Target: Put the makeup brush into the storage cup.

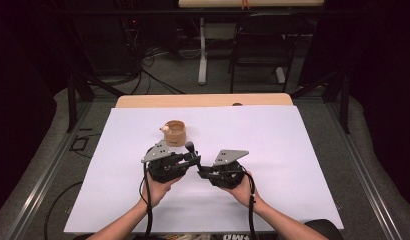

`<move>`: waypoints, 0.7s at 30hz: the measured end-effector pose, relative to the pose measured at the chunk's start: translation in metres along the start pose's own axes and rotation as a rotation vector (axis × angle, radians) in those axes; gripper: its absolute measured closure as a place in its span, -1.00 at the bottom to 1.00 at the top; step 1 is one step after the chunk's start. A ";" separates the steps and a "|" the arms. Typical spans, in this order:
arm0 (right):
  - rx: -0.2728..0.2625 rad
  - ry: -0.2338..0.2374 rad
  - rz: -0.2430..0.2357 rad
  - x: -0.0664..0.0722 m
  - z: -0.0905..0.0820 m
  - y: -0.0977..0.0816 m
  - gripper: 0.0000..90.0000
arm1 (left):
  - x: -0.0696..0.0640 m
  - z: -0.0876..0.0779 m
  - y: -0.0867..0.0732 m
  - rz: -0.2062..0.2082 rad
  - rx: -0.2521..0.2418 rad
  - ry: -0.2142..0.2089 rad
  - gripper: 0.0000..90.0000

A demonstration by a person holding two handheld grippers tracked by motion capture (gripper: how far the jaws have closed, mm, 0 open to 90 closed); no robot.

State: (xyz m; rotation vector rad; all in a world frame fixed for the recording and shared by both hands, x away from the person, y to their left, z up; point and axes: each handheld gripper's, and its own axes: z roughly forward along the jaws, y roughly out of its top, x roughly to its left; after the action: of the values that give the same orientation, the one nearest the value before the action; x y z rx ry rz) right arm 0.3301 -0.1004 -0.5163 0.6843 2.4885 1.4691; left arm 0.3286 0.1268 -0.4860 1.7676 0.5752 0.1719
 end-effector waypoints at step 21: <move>0.017 -0.036 0.008 -0.005 -0.013 0.006 -0.49 | 0.002 -0.007 0.004 0.053 0.029 0.021 0.73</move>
State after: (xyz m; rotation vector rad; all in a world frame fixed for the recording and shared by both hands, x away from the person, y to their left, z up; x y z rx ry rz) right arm 0.3314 -0.1105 -0.5048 0.7182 2.4769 1.4266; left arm 0.3284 0.1333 -0.4803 1.8124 0.5487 0.2199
